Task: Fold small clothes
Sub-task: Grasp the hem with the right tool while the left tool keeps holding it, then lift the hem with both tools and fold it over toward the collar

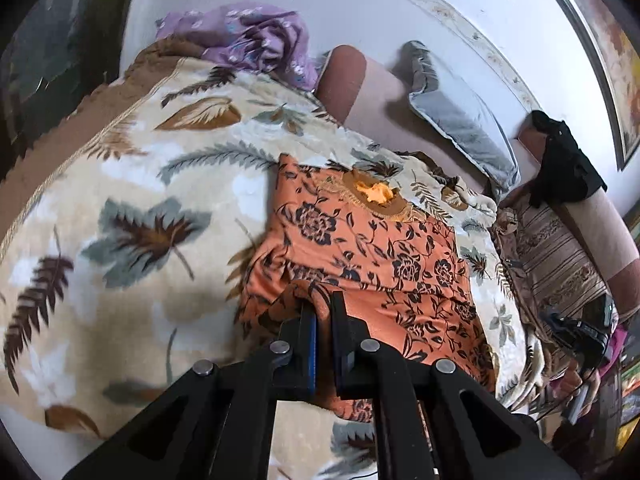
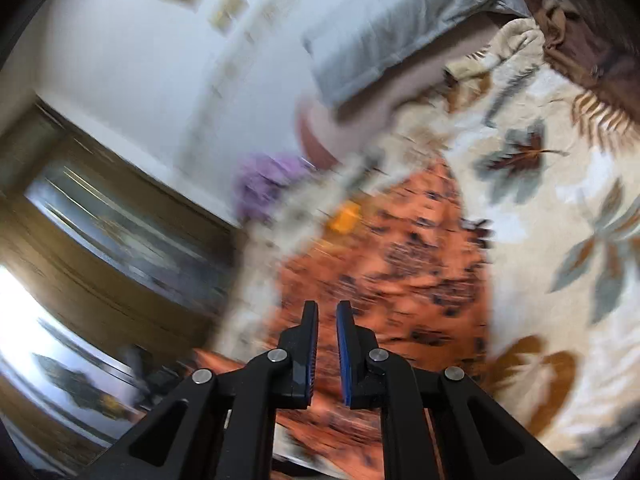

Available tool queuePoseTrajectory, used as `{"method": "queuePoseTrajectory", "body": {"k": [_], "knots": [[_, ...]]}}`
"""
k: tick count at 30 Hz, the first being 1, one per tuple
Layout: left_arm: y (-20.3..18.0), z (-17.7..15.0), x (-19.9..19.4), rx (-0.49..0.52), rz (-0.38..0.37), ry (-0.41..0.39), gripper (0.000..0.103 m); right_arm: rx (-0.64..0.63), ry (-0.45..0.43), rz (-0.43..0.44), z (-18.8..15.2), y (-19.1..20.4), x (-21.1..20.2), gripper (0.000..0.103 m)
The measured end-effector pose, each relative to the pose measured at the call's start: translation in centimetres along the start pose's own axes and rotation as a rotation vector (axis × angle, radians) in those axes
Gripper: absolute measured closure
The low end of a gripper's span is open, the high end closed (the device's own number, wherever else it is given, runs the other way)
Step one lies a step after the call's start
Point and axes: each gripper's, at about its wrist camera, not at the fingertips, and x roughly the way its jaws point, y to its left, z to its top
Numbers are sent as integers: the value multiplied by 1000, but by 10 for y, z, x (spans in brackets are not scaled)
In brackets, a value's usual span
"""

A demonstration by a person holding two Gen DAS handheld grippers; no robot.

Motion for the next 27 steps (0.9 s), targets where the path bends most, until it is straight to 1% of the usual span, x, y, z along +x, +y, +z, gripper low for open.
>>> {"method": "queuePoseTrajectory", "body": {"k": [1,3,4,5,6,7,8,9,10,11,14,15,16,17,18,19,20,21,22,23,26,27], "knots": [[-2,-2,1,12,1,-1,97,0,50,-32,-2,-1,9,89],[-4,-10,4,28,1,-4,97,27,110,-78,-11,-7,18,89],[-2,-15,5,29,4,-2,97,48,122,-104,-20,-15,20,89],[1,-18,6,25,8,4,97,63,120,-124,-28,-23,20,84],[5,-21,7,17,9,11,97,89,115,-158,-42,-33,20,74],[10,-23,7,1,10,18,97,107,117,-172,-51,-41,19,66],[15,-25,7,-18,7,25,97,134,121,-181,-62,-51,18,38],[19,-26,6,-32,3,29,97,173,114,-177,-76,-61,17,22],[22,-27,4,-43,-1,31,97,210,109,-168,-90,-68,16,22],[24,-28,3,-47,-3,30,97,223,121,-159,-97,-71,17,22],[22,-31,0,-44,3,24,97,261,173,-120,-123,-74,26,22],[23,-30,0,-44,1,25,97,269,186,-124,-127,-74,30,22],[21,-31,0,-39,4,23,97,267,204,-151,-132,-72,37,22],[19,-31,-1,-32,11,18,97,249,221,-179,-137,-69,44,24],[18,-31,-1,-28,16,14,97,218,249,-199,-140,-64,52,39],[17,-31,-2,-28,17,12,97,175,297,-225,-143,-58,62,61],[17,-31,-2,-29,14,14,97,148,324,-243,-146,-52,67,90],[17,-29,-2,-29,13,16,97,106,334,-246,-144,-44,69,91],[17,-28,-2,-26,15,17,97,83,332,-229,-140,-38,66,94],[18,-24,-1,-22,18,17,97,66,316,-180,-130,-29,59,96],[19,-12,4,-30,9,23,97,26,199,-78,-93,-11,34,96],[19,-4,8,-28,12,22,97,10,137,-51,-72,-4,25,96]]}}
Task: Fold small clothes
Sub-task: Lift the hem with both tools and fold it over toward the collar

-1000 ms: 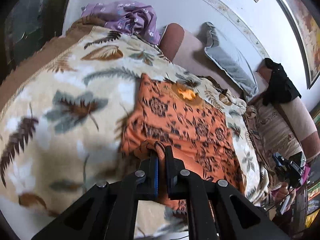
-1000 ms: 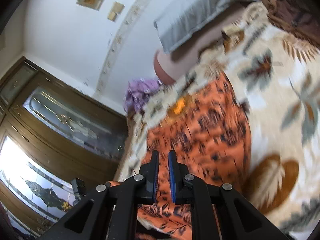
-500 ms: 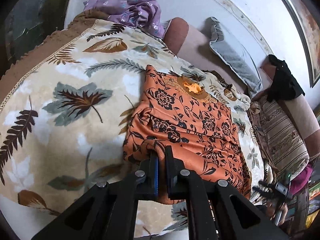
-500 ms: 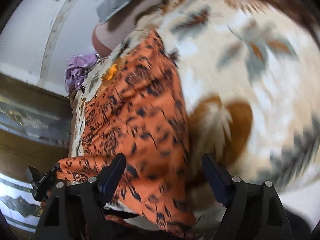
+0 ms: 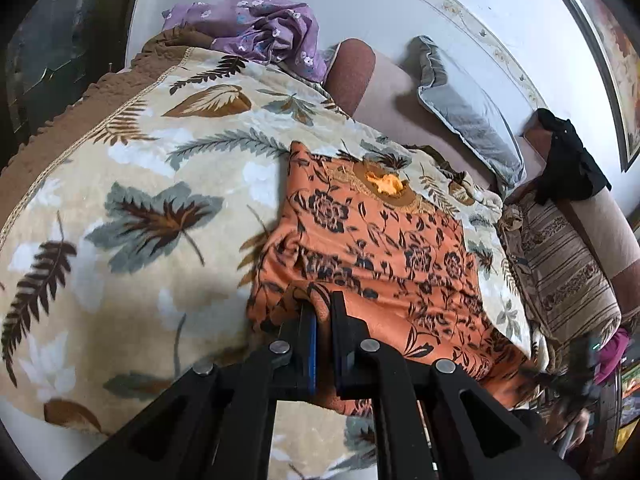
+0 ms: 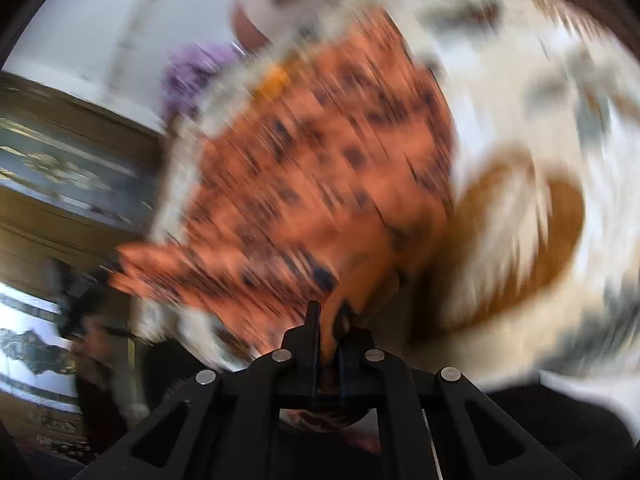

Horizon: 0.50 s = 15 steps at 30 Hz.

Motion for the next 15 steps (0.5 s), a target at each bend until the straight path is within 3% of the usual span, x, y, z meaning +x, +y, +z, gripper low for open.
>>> {"method": "queuePoseTrajectory", "body": {"k": [2,7,11,15], "knots": [[-2,17,8,12,17,-9,97,-15,-97,26,36,7,-14,96],[-4,87,50,34,45,-33,97,-27,-262,-20,143,11,-3,96],[11,142,120,-53,58,-7,97,104,-235,-13,227,-30,62,96],[34,156,197,-138,102,54,96,259,-193,-11,251,-77,128,94]]}}
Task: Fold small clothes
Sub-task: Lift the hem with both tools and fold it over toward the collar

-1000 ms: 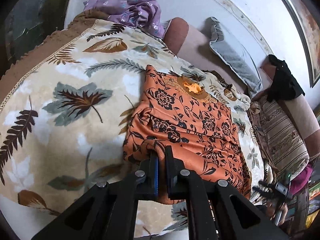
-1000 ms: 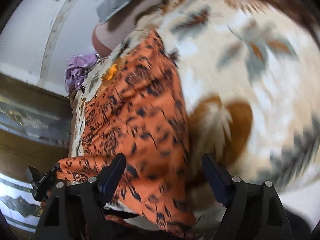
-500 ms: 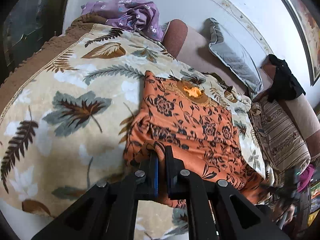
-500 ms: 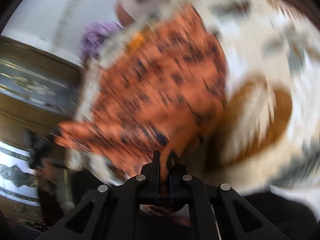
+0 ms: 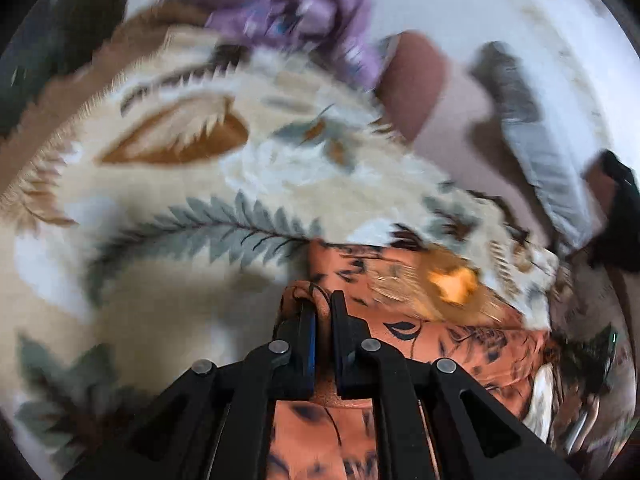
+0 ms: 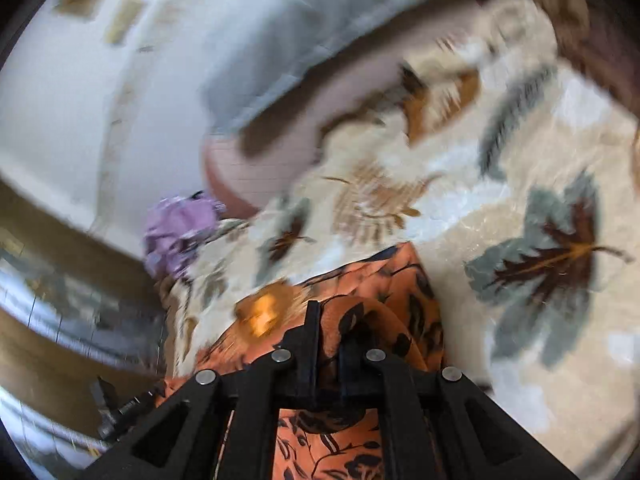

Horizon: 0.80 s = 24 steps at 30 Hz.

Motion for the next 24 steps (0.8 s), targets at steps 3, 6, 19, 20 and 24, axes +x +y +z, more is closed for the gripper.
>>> {"method": "queuePoseTrajectory", "body": {"k": [3,6,19,20,24], "knots": [[10,-8,26,-42,7,-26,94,88,-62,50,-13,-28,12,92],[14,-17,16,-31,-44,-124,90,101,-68,72,-12,-36,5,91],[-4,-68,-73,-41,83,-376,8,-351,-109,32,-98,100,-15,26],[-12,-81,-69,-3,89,-327,8,-417,-41,15,-117,118,3,36],[-33,-114,-56,121,171,-235,8,-597,204,-75,-188,151,73,65]]}}
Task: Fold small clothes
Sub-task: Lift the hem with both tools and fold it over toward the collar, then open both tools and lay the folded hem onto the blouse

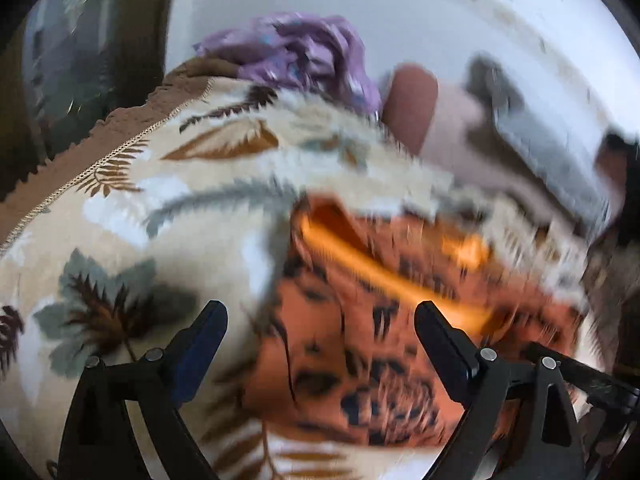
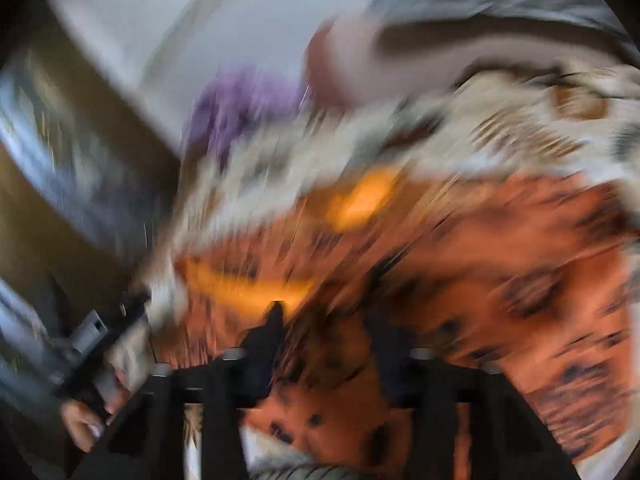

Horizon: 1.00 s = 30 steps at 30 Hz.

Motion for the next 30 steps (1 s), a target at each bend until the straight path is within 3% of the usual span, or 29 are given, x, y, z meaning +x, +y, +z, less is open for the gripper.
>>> {"method": "queuePoseTrajectory", "body": {"k": [1,3,7,10,13,15,18,20,24,26,28,30], "knots": [[-7,-5,3,30,-3,16,8,-27,45,-27,-6,8,19,65],[-14,-6,12,68,-2,33,8,-75,36,-96,-3,13,40,65],[-13,0,35,60,25,65,8,-9,1,-129,50,3,71,66],[-16,2,47,68,54,75,8,58,-69,-214,107,-16,90,66],[-14,8,55,64,81,58,8,162,-204,-234,131,-38,62,66],[-16,8,58,79,92,56,8,159,-237,-235,128,-40,39,63],[-16,6,60,82,121,66,8,86,-251,-328,105,-48,5,63],[-16,2,60,83,143,80,8,61,-226,-379,89,-56,-10,63],[-10,-5,66,71,169,124,8,121,-133,-505,58,-115,-24,63],[-4,-4,68,44,163,133,8,198,-72,-496,59,-148,-14,62],[0,-2,67,29,166,131,8,249,-119,-470,67,-156,-9,62],[3,1,64,21,171,125,8,246,-156,-522,83,-148,-12,62]]}}
